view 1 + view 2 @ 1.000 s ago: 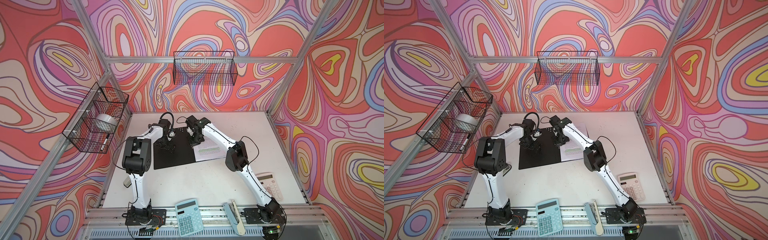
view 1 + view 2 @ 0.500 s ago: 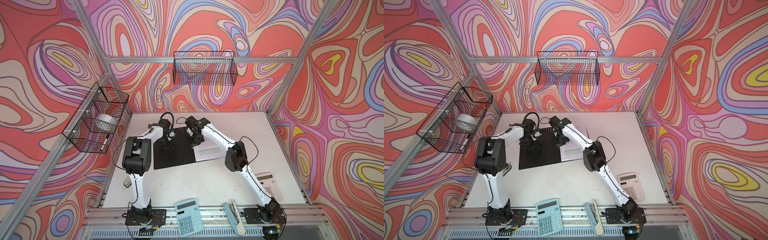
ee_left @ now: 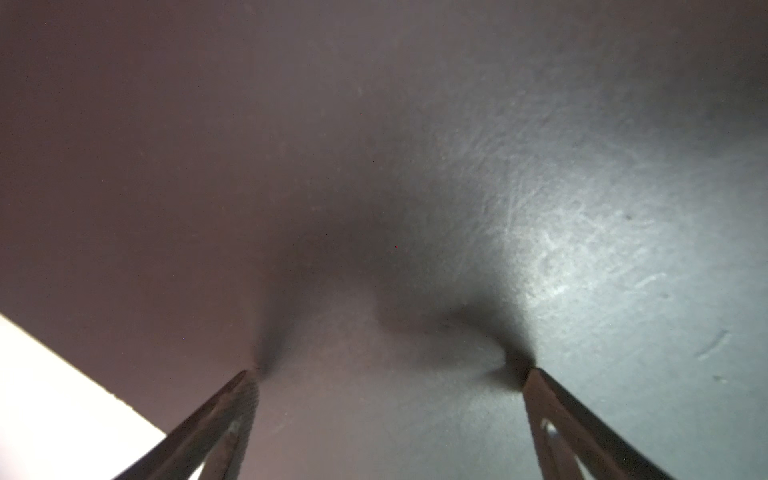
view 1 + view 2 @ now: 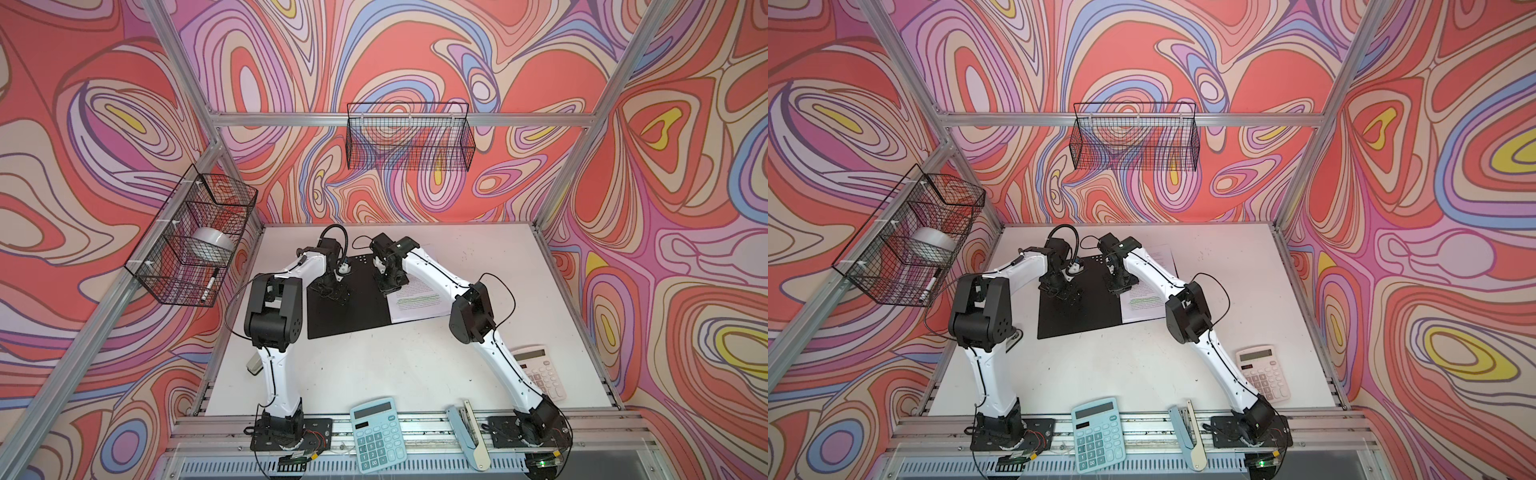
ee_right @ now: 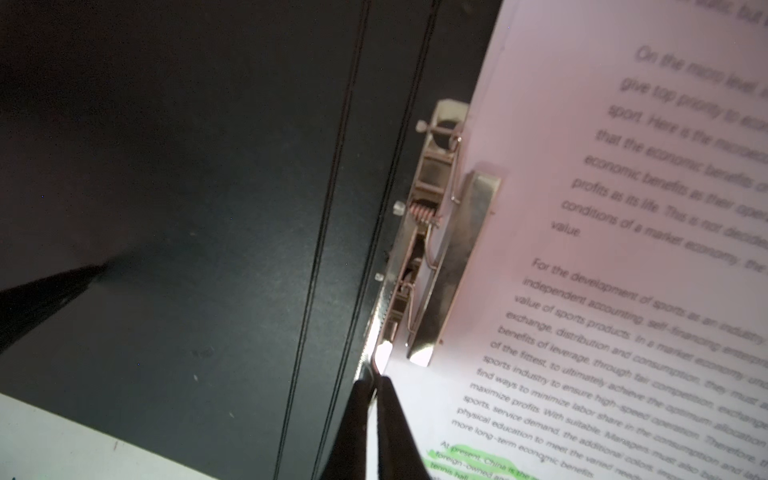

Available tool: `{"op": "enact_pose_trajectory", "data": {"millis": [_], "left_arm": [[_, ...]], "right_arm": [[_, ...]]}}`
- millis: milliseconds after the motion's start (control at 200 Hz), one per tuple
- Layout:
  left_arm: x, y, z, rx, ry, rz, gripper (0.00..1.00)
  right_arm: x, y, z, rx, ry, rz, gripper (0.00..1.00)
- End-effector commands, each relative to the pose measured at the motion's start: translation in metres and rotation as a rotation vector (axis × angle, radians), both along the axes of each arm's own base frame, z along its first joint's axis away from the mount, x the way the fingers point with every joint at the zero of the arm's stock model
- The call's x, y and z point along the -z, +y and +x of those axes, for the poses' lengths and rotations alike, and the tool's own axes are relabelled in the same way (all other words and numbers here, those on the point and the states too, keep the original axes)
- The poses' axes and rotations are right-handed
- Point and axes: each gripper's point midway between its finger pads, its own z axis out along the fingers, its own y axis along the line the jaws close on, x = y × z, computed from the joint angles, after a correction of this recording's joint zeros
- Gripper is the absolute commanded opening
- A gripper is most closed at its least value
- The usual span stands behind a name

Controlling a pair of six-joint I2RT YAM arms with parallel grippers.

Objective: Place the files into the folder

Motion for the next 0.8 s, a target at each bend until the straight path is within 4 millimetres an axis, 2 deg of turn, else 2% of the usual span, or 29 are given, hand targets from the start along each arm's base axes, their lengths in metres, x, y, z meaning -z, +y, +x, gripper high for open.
{"op": "enact_pose_trajectory", "data": {"millis": [0, 576, 791], "left_arm": [[0.012, 0.005, -0.01, 0.022, 0.052, 0.037, 1.0], [0.01, 0.004, -0.01, 0.022, 0.048, 0.028, 1.0], [0.009, 0.003, -0.011, 0.021, 0.049, 0.024, 1.0]], "right_arm": [[0.051, -0.03, 0.003, 0.018, 0.03, -0.156, 0.08], [0.067, -0.033, 0.001, 0.017, 0.047, -0.173, 0.07], [0.064, -0.031, 0.003, 0.02, 0.042, -0.163, 0.08]]}}
